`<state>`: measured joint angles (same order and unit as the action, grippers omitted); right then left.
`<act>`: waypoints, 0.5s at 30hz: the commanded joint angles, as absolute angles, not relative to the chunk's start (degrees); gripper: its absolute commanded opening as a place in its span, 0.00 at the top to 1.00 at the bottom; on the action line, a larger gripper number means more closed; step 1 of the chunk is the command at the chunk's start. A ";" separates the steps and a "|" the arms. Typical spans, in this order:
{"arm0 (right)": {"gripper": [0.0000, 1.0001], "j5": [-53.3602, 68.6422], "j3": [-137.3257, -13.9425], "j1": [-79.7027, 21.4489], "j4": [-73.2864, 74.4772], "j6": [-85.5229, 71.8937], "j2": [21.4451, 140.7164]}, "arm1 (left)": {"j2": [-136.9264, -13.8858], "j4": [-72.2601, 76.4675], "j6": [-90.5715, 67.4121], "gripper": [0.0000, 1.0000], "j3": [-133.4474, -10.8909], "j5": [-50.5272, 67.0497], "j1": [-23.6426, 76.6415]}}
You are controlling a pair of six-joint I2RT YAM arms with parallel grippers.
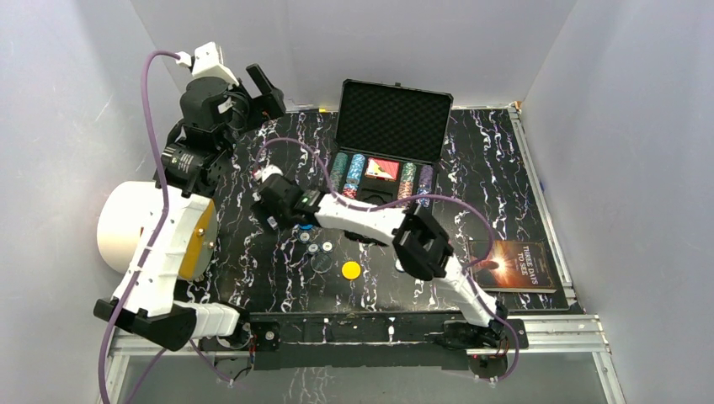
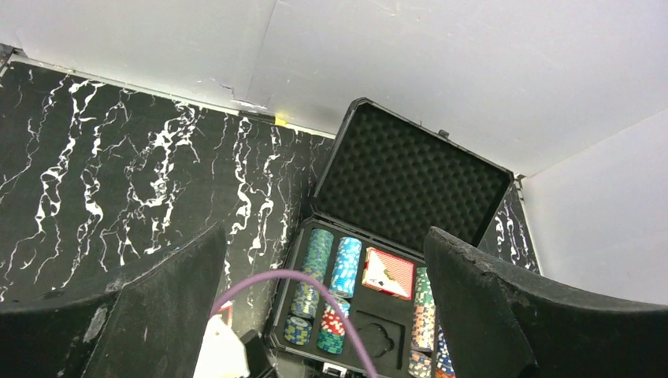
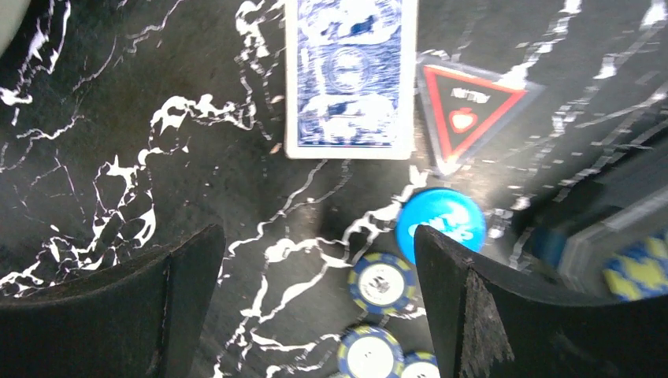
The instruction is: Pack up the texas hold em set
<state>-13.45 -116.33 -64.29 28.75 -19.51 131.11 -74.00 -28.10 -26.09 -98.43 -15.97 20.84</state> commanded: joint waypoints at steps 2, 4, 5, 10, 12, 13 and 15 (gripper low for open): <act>0.02 -18.33 -123.55 -65.56 31.50 -19.74 136.14 | -71.51 -29.24 -24.73 0.04 -98.91 -17.99 20.83; 0.02 -19.14 -124.38 -65.52 31.26 -20.04 137.79 | -70.45 -29.42 -24.44 0.03 -98.13 -18.86 20.83; 0.01 -19.27 -125.11 -65.56 31.47 -20.04 138.69 | -69.99 -29.46 -24.31 0.02 -97.75 -19.12 20.83; 0.02 -19.30 -127.59 -65.36 31.02 -19.44 142.23 | -69.27 -29.85 -24.13 0.01 -96.86 -19.46 20.84; 0.02 -18.18 -127.75 -65.12 29.68 -19.33 143.07 | -69.34 -29.88 -23.93 0.02 -96.86 -19.42 20.85; 0.02 -17.73 -127.81 -64.93 28.82 -19.41 143.45 | -69.47 -29.84 -23.80 0.02 -96.96 -19.42 20.83; 0.02 -17.04 -128.85 -64.28 28.57 -19.72 144.62 | -69.60 -29.86 -23.57 0.02 -97.15 -19.65 20.85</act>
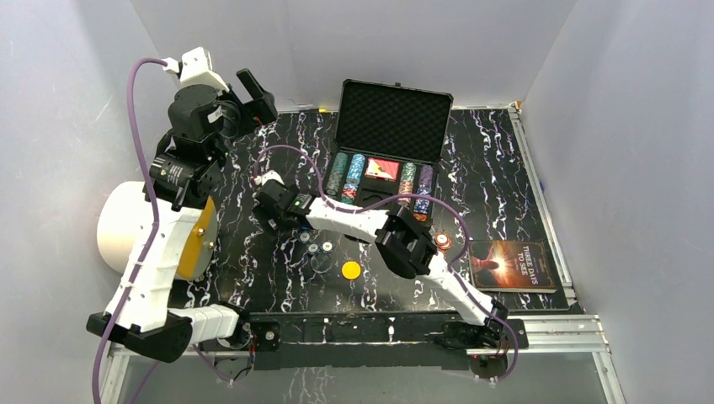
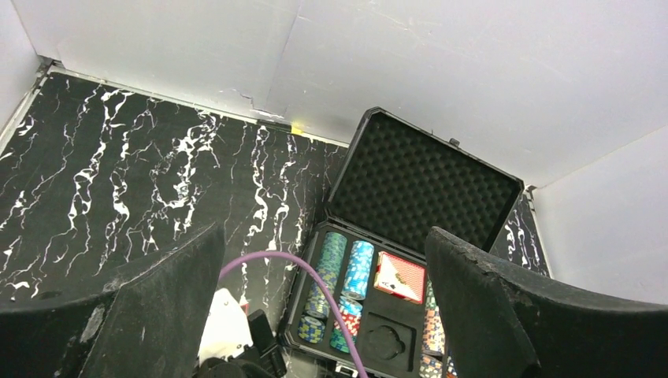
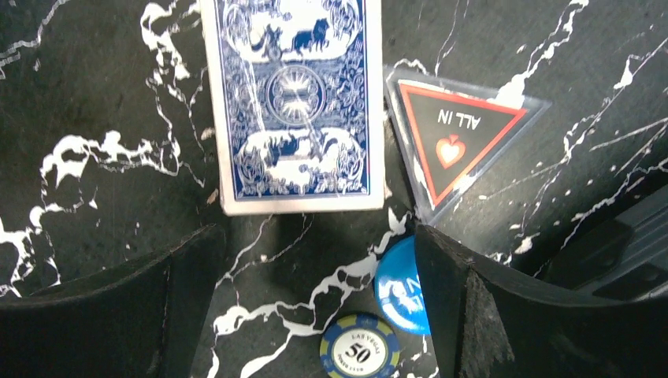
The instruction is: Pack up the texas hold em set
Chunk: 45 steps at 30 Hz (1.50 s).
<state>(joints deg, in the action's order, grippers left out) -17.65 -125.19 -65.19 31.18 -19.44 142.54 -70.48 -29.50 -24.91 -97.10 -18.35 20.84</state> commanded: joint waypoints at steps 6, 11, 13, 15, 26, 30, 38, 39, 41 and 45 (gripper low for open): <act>0.06 -13.76 -130.49 -63.11 27.41 -18.74 147.67 | -70.11 -29.95 -23.20 0.02 -97.64 -19.89 20.87; 0.19 -12.99 -129.38 -63.11 26.36 -17.63 147.99 | -70.28 -29.95 -23.12 0.02 -97.48 -19.97 20.84; 0.19 -12.97 -129.31 -63.10 25.94 -17.14 148.45 | -70.28 -30.05 -23.12 0.01 -97.40 -19.89 20.88; 0.17 -12.97 -129.45 -63.00 25.71 -16.77 149.05 | -70.40 -30.14 -22.97 0.02 -97.74 -19.69 20.83; 0.23 -13.58 -129.02 -61.42 24.31 -13.03 151.01 | -70.96 -32.53 -22.14 0.02 -102.73 -18.05 20.83; 0.37 -12.36 -128.63 -61.52 24.72 -11.12 149.07 | -71.55 -33.40 -22.39 0.02 -103.89 -17.70 20.83; 0.40 -7.23 -124.63 -61.52 19.98 -10.24 133.60 | -74.74 -37.61 -25.58 0.02 -108.88 -13.08 20.84; 0.40 -6.86 -121.78 -61.40 17.92 -10.42 130.62 | -74.85 -37.76 -25.98 0.02 -109.20 -12.35 20.83; 0.40 -6.12 -115.87 -60.90 13.85 -11.37 123.33 | -74.65 -37.88 -27.10 0.02 -109.46 -10.81 20.83; 0.40 -5.07 -103.27 -59.23 7.17 -13.34 112.52 | -73.74 -37.54 -29.44 0.02 -108.69 -7.64 20.88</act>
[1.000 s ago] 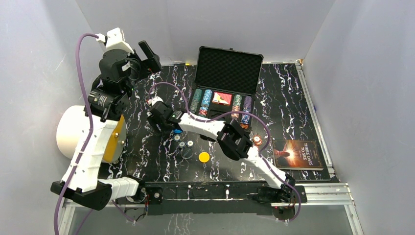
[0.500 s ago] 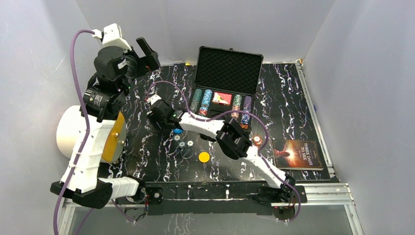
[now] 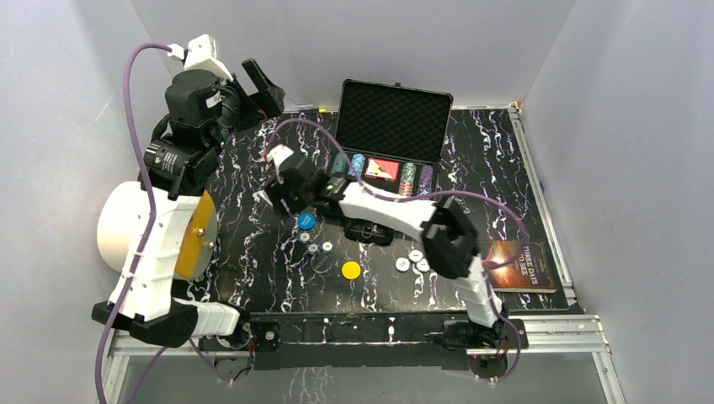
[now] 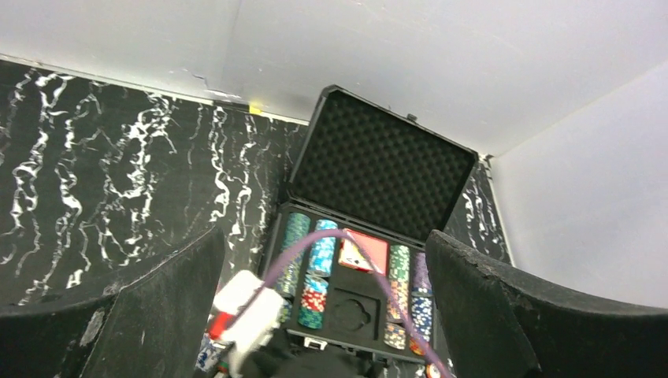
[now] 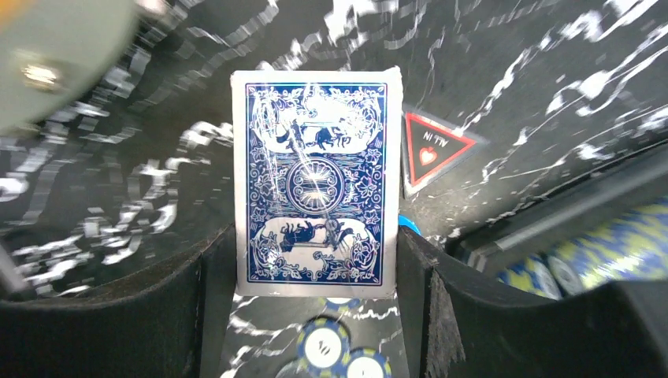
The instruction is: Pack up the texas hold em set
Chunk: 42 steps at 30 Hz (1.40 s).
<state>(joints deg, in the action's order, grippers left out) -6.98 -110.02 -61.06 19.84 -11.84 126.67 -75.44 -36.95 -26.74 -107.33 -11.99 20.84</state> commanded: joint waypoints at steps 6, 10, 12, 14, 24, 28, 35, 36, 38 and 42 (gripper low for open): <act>0.40 -6.09 -83.66 -55.44 -0.99 -14.93 95.43 | -72.98 -37.33 -31.70 0.02 -106.10 -1.00 20.75; 0.40 -7.38 -74.94 -51.64 -3.20 -15.63 86.15 | -73.48 -36.66 -32.91 0.02 -104.03 7.67 20.74; 0.40 -7.93 -71.97 -50.08 -3.17 -15.23 82.26 | -74.69 -36.58 -34.09 0.02 -103.19 13.54 20.74; 0.40 -8.15 -69.94 -48.95 -2.77 -14.24 78.88 | -75.82 -36.36 -35.71 0.02 -102.23 18.79 20.68; 0.40 -4.50 -68.96 -47.54 0.73 -7.85 70.43 | -79.84 -26.66 -49.05 0.14 -90.46 39.87 20.26; 0.38 -0.49 -69.25 -47.45 2.25 -5.84 69.63 | -79.01 -13.47 -57.94 0.25 -83.94 46.32 20.09; 0.37 2.45 -70.52 -47.40 4.25 -4.17 70.08 | -78.65 -4.79 -66.15 0.52 -77.00 49.06 19.82; 0.37 2.57 -70.61 -47.33 4.22 -3.99 70.17 | -78.66 -5.30 -65.86 0.54 -76.72 49.11 19.79; 0.36 3.36 -70.78 -47.14 4.37 -3.86 70.45 | -78.66 -6.77 -64.69 0.60 -76.64 49.13 19.79; 0.31 5.11 -72.14 -46.65 5.95 -4.63 71.92 | -79.02 -8.08 -63.05 0.81 -76.80 49.76 19.63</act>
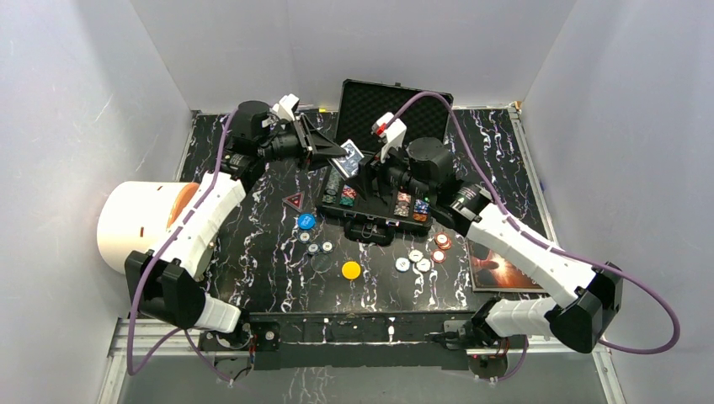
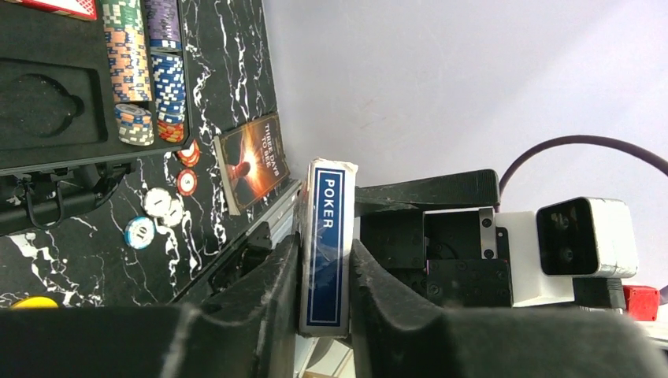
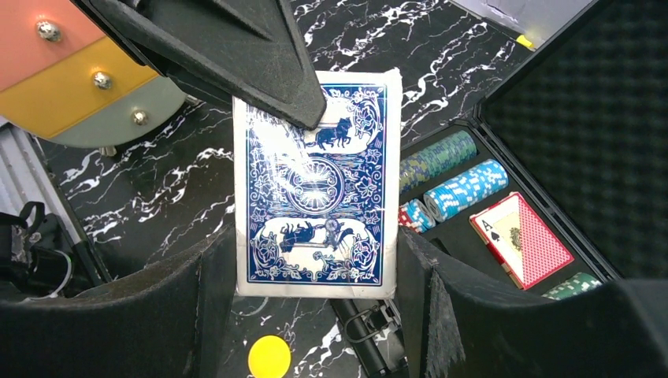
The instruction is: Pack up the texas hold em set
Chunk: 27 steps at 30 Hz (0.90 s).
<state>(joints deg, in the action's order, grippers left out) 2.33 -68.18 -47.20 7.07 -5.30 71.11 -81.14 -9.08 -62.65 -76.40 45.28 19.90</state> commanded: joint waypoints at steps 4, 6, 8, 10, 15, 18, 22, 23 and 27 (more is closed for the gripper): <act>0.08 5.53 -73.16 -45.76 7.73 -7.64 72.76 | -80.16 -5.13 -62.86 1.00 -76.69 49.87 19.39; 0.02 5.12 -73.08 -45.26 8.33 -9.64 72.71 | -80.66 -4.39 -62.23 1.00 -76.76 48.28 19.09; 0.02 4.51 -72.90 -44.62 8.92 -11.63 72.27 | -80.81 -3.79 -60.37 1.00 -76.50 45.79 18.74; 0.02 3.72 -72.27 -43.65 9.37 -13.80 71.43 | -80.37 -5.61 -56.85 1.00 -76.24 40.75 18.63; 0.02 -3.66 -69.61 -40.84 11.00 -24.14 68.88 | -78.66 -5.37 -51.14 1.00 -70.65 25.61 18.63; 0.02 -5.47 -69.07 -38.41 13.07 -31.85 70.14 | -76.78 2.39 -52.81 1.00 -63.19 22.74 18.70; 0.02 -5.66 -70.95 -35.05 18.40 -42.06 75.07 | -78.08 11.13 -52.55 1.00 -58.57 21.60 21.11; 0.03 -5.17 -71.49 -34.28 19.61 -43.56 76.16 | -78.79 12.17 -52.00 1.00 -58.06 20.90 22.16; 0.05 -3.56 -72.11 -29.71 24.38 -47.32 78.56 | -81.88 17.71 -51.65 1.00 -55.05 16.73 27.09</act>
<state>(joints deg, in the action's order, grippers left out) -3.70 -69.67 -33.36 18.24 -39.05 77.12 -81.30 6.22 -52.75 -56.60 20.95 22.55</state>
